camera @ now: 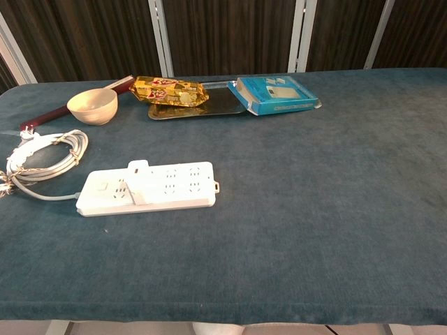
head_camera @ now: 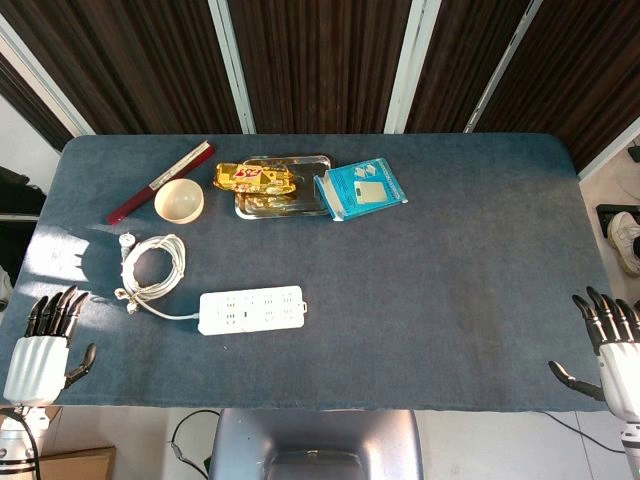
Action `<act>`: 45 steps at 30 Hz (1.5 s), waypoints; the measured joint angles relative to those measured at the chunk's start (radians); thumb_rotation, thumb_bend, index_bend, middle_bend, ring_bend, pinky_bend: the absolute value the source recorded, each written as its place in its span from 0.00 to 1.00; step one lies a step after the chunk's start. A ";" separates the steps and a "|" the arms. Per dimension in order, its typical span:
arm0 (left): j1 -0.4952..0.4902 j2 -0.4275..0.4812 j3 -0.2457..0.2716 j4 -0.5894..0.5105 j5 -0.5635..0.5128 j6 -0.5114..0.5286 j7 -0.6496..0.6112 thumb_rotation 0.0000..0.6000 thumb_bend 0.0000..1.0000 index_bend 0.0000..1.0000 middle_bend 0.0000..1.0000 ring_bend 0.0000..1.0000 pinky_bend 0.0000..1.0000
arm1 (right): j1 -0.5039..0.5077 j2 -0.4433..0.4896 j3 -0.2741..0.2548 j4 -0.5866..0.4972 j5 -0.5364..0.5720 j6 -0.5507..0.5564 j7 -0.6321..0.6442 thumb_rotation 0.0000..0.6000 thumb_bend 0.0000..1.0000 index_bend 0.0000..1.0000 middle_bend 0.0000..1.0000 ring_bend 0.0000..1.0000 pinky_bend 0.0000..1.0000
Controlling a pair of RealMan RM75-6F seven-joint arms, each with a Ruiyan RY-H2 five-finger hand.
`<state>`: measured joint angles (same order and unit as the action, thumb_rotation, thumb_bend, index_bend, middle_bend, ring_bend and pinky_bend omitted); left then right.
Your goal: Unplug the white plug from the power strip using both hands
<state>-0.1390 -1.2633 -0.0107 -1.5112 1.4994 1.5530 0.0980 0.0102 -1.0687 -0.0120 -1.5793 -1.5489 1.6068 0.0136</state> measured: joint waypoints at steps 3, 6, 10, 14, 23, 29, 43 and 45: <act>-0.005 -0.006 0.007 0.002 0.019 -0.013 -0.001 1.00 0.42 0.00 0.00 0.00 0.07 | -0.003 -0.003 0.002 -0.003 -0.011 0.005 -0.002 0.99 0.32 0.00 0.00 0.00 0.00; -0.015 -0.032 0.011 0.013 0.059 -0.014 -0.013 1.00 0.40 0.00 0.00 0.00 0.08 | 0.000 -0.007 0.002 -0.004 -0.029 0.002 -0.007 0.99 0.32 0.00 0.00 0.00 0.00; -0.050 -0.120 0.009 0.057 0.111 -0.028 -0.022 1.00 0.39 0.00 0.00 0.00 0.08 | 0.018 -0.013 0.007 -0.013 -0.032 -0.030 -0.022 0.99 0.32 0.00 0.00 0.00 0.00; -0.119 -0.234 -0.002 0.095 0.134 -0.115 -0.005 1.00 0.38 0.00 0.00 0.00 0.07 | 0.048 -0.018 0.017 -0.033 -0.030 -0.077 -0.040 0.99 0.32 0.00 0.00 0.00 0.00; -0.260 -0.502 -0.072 0.193 0.046 -0.336 0.195 1.00 0.38 0.00 0.00 0.00 0.08 | 0.119 -0.017 0.057 -0.057 0.004 -0.181 -0.040 0.99 0.32 0.00 0.00 0.00 0.00; -0.308 -0.631 -0.116 0.271 -0.021 -0.375 0.302 1.00 0.38 0.00 0.00 0.00 0.09 | 0.193 -0.030 0.080 -0.052 0.041 -0.304 -0.053 1.00 0.32 0.00 0.00 0.00 0.00; -0.333 -0.713 -0.171 0.379 -0.088 -0.315 0.351 1.00 0.39 0.19 0.28 0.33 0.50 | 0.244 -0.034 0.078 -0.071 0.059 -0.365 -0.068 0.99 0.32 0.00 0.00 0.00 0.00; -0.333 -0.710 -0.168 0.378 -0.090 -0.311 0.347 1.00 0.39 0.23 0.32 0.36 0.53 | 0.251 -0.036 0.076 -0.072 0.054 -0.373 -0.073 1.00 0.32 0.00 0.00 0.00 0.00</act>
<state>-0.4719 -1.9737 -0.1784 -1.1329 1.4096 1.2419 0.4455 0.2608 -1.1052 0.0638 -1.6510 -1.4950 1.2343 -0.0592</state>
